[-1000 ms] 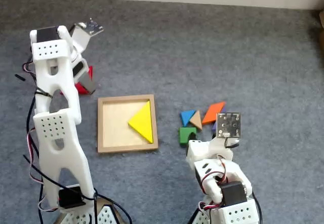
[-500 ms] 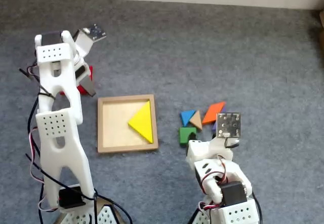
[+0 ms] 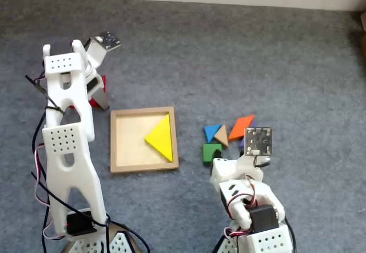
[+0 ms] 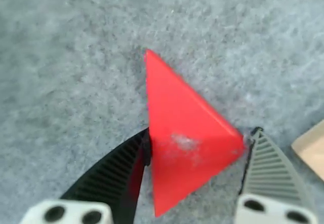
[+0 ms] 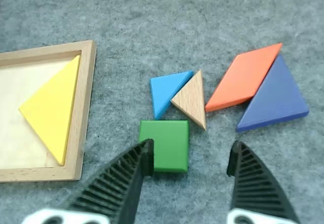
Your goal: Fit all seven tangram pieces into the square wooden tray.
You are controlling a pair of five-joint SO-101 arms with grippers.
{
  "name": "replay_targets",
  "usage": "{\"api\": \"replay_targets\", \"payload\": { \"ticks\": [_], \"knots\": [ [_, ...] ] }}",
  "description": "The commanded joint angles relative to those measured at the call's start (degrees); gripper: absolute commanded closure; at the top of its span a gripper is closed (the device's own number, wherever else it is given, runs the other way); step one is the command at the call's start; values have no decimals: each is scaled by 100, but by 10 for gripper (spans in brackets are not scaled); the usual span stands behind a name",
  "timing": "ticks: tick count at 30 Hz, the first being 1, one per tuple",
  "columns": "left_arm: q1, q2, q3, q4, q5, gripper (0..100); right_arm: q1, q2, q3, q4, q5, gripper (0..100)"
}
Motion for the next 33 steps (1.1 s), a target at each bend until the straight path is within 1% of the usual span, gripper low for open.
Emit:
{"api": "replay_targets", "payload": {
  "ticks": [1,14,17,23,30,33],
  "knots": [
    [92,31,-31,-62,-62,755,66,-75,374,-110,88,761],
    [84,31,-22,0,-26,759,66,-75,374,-110,88,761],
    [110,22,-57,158,-26,784,66,-75,374,-110,88,761],
    [127,31,-778,870,-26,796,66,-75,374,-110,88,761],
    [110,22,-840,897,-18,797,66,-75,374,-110,88,761],
    [119,22,-857,905,202,797,66,-75,374,-110,88,761]
  ]
}}
